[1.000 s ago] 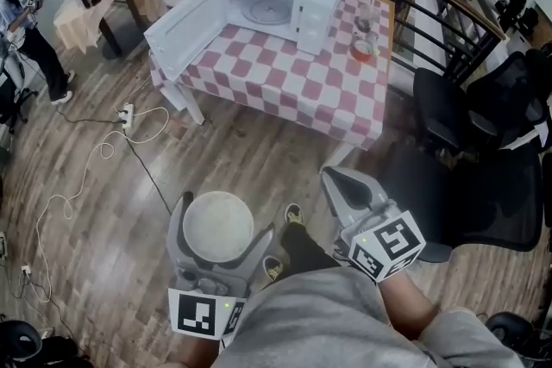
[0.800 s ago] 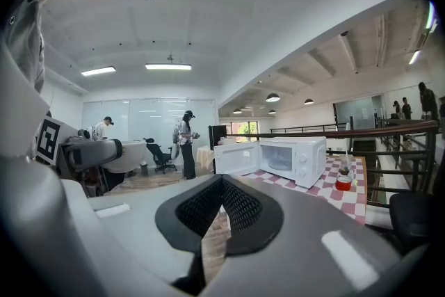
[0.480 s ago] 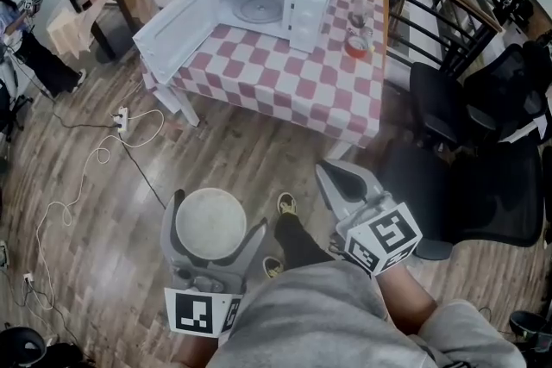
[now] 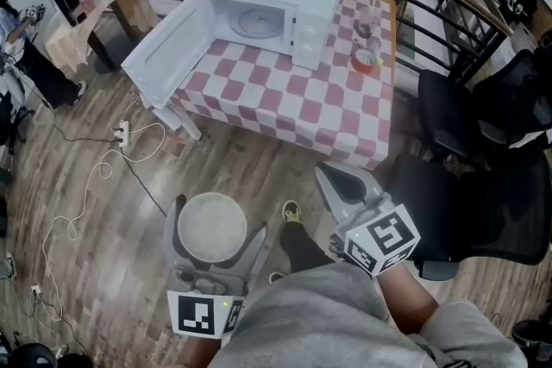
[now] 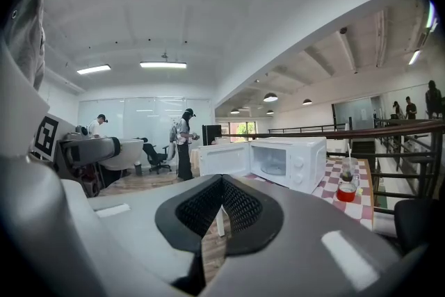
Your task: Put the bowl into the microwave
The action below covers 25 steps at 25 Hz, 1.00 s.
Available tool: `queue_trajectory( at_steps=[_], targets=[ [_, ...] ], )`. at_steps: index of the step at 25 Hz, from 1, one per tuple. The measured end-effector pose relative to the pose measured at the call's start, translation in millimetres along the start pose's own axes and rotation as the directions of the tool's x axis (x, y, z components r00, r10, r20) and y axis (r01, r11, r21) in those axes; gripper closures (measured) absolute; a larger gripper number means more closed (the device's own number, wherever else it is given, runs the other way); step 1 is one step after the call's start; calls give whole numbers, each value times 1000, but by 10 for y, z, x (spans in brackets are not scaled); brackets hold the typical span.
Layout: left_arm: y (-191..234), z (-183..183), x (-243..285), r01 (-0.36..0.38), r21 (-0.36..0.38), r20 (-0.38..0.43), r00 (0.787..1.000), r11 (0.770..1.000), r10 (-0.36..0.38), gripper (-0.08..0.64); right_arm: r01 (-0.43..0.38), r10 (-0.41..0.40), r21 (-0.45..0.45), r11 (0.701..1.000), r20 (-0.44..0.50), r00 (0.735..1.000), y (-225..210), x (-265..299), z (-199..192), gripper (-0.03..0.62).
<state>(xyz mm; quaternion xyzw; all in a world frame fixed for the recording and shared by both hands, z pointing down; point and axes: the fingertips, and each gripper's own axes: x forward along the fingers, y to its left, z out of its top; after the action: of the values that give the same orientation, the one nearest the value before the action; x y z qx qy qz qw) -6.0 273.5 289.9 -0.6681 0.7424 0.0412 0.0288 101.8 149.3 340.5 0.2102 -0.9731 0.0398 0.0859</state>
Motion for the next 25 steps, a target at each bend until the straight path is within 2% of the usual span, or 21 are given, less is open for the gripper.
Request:
queue_trajectory(
  at_steps=[11, 25],
  targets=[
    [377, -93, 1041, -7, -5, -32, 999, 1000, 7, 15, -40, 41, 22, 999, -24, 999, -649, 936, 107, 595],
    [468, -247, 2037, 5, -8, -76, 997, 1000, -6, 15, -46, 47, 31, 998, -40, 998, -1379, 1464, 230, 595]
  ],
)
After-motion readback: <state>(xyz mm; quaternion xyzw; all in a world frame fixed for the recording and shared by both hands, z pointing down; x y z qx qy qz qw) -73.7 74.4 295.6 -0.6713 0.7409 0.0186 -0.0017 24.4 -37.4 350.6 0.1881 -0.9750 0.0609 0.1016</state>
